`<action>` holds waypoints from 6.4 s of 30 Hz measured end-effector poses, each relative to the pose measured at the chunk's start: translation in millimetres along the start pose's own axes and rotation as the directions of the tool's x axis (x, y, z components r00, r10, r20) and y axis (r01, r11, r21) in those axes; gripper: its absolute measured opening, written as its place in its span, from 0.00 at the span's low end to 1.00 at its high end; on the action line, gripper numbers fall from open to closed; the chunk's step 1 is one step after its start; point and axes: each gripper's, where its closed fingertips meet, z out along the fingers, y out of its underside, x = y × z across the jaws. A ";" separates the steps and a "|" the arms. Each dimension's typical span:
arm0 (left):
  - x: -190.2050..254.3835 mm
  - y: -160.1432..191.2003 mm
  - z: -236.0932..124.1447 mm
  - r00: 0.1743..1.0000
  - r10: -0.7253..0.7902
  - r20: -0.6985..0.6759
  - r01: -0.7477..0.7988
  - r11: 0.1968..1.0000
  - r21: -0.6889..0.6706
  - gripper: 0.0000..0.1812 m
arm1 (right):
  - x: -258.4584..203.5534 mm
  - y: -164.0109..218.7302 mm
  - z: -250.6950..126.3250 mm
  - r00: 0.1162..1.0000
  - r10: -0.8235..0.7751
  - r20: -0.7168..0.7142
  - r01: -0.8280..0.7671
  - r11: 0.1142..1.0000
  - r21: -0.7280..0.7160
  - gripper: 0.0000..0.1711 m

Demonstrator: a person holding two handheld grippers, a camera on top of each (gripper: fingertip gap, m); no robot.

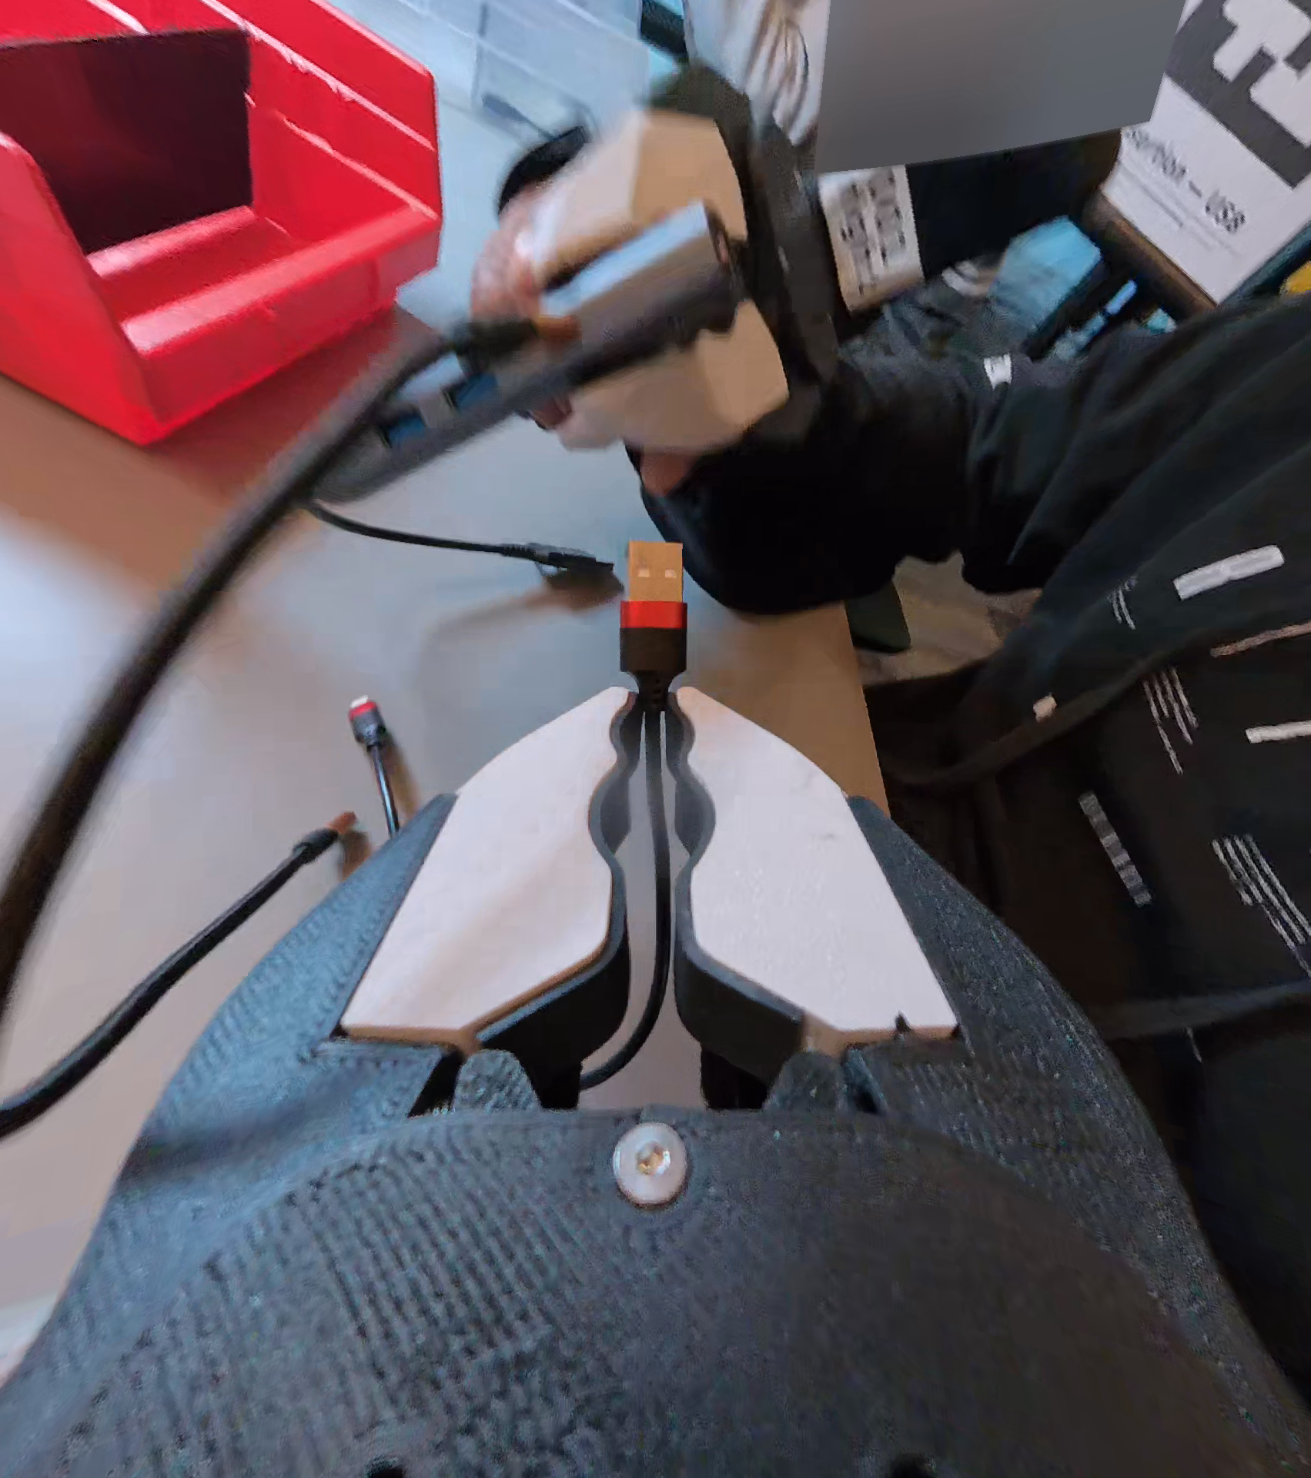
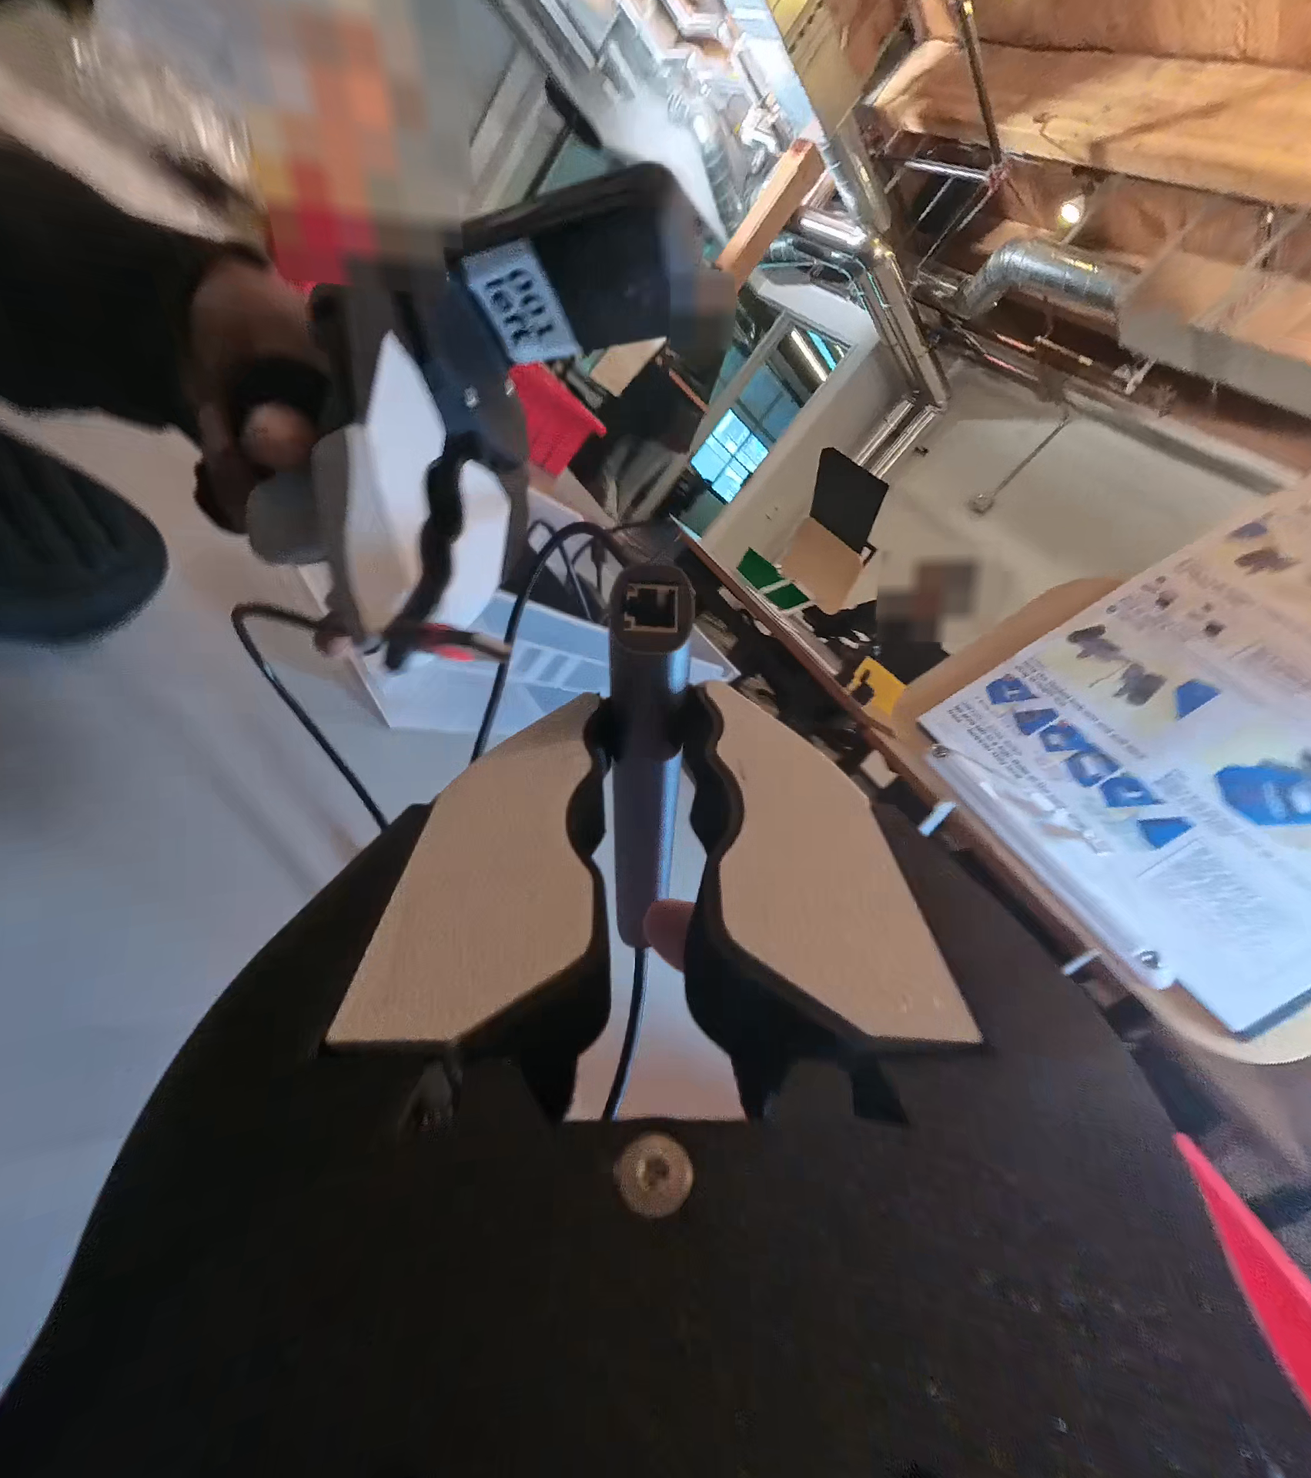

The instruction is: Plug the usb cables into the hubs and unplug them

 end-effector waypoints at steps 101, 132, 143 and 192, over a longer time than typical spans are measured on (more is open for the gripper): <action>-30.5 3.9 36.8 0.845 0.484 0.229 -0.466 0.875 -0.131 0.16 | -52.7 -28.0 -4.6 0.962 -0.112 0.249 0.106 0.994 0.038 0.12; -38.6 -14.8 13.7 0.565 0.701 0.436 -0.654 0.702 -0.282 0.10 | -44.0 18.8 -1.3 0.949 -0.184 0.256 0.238 0.950 -0.200 0.12; -27.8 -20.4 11.8 0.663 0.632 0.401 -0.621 0.764 -0.175 0.10 | -44.1 3.7 -2.6 0.967 -0.039 0.252 0.059 0.996 -0.073 0.14; -36.4 63.0 86.7 0.902 0.402 0.160 -0.294 0.840 -0.456 0.12 | 87.0 19.9 -45.5 0.931 -0.314 -0.184 0.246 0.916 -0.318 0.10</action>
